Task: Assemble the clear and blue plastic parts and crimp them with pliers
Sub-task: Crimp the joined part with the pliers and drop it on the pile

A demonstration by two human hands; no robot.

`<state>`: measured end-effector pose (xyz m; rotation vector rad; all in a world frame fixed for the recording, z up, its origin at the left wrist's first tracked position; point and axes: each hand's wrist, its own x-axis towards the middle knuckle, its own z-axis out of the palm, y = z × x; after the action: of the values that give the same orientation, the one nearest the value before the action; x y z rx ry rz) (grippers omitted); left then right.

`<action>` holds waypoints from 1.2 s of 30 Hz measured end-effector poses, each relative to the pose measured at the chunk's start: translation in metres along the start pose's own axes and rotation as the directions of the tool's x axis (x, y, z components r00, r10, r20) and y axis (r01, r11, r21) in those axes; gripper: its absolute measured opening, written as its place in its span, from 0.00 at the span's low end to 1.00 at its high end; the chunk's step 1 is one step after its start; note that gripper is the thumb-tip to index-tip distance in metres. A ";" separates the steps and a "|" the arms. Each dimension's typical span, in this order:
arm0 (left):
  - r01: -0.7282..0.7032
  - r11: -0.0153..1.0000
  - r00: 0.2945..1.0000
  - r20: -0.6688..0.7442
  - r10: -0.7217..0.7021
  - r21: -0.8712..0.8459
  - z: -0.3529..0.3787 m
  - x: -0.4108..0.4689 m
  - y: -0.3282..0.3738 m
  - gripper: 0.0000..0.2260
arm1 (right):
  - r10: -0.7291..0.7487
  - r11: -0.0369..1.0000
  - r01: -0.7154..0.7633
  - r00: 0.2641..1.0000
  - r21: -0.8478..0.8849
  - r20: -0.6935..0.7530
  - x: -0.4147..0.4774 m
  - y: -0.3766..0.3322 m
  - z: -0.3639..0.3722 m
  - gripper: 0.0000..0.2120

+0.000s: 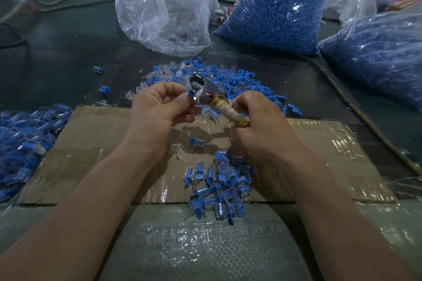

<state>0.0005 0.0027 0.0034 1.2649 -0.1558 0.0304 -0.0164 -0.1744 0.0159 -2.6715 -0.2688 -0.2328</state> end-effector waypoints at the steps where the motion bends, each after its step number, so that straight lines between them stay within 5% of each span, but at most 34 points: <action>1: -0.008 1.000 1.000 -0.009 0.008 -0.003 0.000 0.000 0.000 0.05 | -0.007 1.000 0.007 1.000 0.000 0.003 0.000 -0.001 0.001 0.12; 20: -0.057 0.998 0.997 -0.059 0.058 0.012 0.004 0.000 -0.002 0.03 | -0.007 0.998 0.003 0.998 0.059 0.065 -0.002 0.001 0.000 0.13; 36: -0.114 0.957 0.990 -0.048 0.131 0.266 0.004 -0.005 0.001 0.08 | -0.019 1.000 0.016 0.994 0.027 0.109 -0.004 -0.005 -0.004 0.12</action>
<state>-0.0054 0.0000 0.0050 1.5157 -0.1781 0.2053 -0.0215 -0.1725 0.0210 -2.6606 -0.3269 -0.0877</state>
